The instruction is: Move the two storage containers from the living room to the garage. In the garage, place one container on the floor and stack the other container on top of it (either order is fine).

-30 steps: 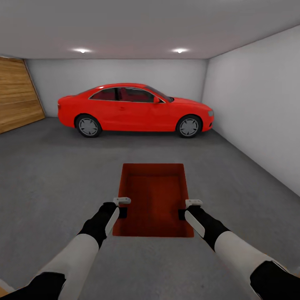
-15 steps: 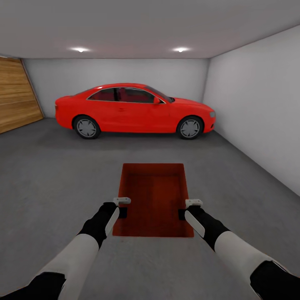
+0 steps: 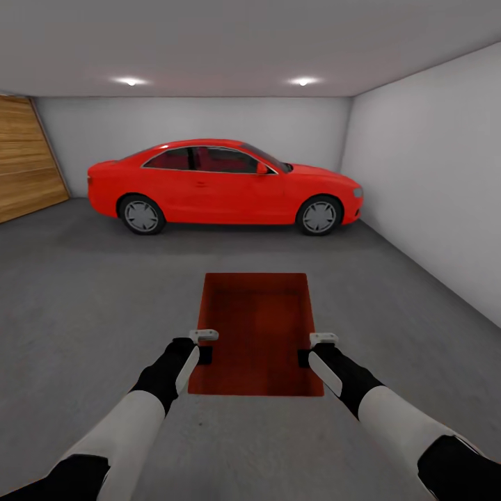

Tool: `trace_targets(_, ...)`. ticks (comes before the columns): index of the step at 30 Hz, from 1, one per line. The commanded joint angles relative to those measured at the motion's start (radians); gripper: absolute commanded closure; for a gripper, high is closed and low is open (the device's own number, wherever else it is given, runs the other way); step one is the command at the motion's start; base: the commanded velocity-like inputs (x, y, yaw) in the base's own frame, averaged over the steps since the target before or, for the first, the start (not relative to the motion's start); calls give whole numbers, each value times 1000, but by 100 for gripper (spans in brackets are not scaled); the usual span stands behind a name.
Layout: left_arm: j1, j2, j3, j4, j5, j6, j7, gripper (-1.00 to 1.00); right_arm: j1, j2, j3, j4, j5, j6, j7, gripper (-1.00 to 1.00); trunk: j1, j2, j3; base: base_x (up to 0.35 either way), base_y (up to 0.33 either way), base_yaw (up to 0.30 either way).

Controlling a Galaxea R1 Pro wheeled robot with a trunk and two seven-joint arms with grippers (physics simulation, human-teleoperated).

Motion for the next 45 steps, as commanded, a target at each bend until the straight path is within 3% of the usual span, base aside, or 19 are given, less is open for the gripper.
trace_targets(1, 0, 1, 0, 0, -5, 8, 11, 100, -2, -55, -47, -2, 47, -24, -14, 100, 1, -2, -2, 323, 0, 0)
trace_targets(45, 0, 1, 0, -1, -4, 6, 9, 100, -2, -55, -46, -2, 47, -25, -14, 100, 1, -2, -2, 323, 0, 0)
